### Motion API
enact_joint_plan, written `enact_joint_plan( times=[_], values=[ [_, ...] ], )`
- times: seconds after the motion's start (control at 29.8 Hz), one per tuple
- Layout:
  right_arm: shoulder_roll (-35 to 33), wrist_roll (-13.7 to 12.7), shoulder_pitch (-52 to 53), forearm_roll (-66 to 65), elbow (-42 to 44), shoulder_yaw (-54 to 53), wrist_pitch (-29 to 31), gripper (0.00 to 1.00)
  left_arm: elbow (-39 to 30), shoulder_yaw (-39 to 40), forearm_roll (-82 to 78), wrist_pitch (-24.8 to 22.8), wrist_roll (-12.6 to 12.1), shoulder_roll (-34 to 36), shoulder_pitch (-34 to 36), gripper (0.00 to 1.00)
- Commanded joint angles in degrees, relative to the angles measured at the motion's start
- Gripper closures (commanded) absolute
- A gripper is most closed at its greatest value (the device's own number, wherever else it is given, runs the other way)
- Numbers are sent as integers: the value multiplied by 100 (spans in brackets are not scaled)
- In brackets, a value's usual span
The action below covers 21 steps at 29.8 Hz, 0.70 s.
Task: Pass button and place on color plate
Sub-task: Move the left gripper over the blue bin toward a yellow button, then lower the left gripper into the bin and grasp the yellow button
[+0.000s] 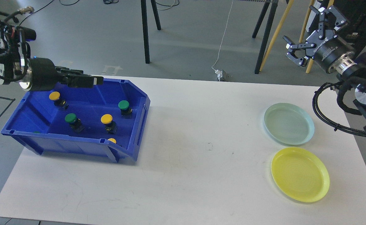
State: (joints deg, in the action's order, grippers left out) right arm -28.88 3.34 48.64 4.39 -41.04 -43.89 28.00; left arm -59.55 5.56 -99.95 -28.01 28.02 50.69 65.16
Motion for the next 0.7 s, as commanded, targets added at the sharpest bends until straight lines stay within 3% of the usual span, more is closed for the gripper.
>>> enact_joint_plan(
  times=[0.0,0.17,0.54,0.67],
  values=[
    [5,0,-82,-8,17,-41,0,0,626,-177,-753,1,-2,-497,-178,1],
    [5,0,-153,-8,44,-41,0,0,1445,-230,-745,1,-2,-1271,-433,1],
    [-4,0,-206,-8,26,-58,0,0,1534,-222,-684,1,-2,-1702,-557,1],
    [-4,0,-206,-8,26,-58,0,0,1893,-222,-684,1,-2,-1939,-679,1]
  ],
)
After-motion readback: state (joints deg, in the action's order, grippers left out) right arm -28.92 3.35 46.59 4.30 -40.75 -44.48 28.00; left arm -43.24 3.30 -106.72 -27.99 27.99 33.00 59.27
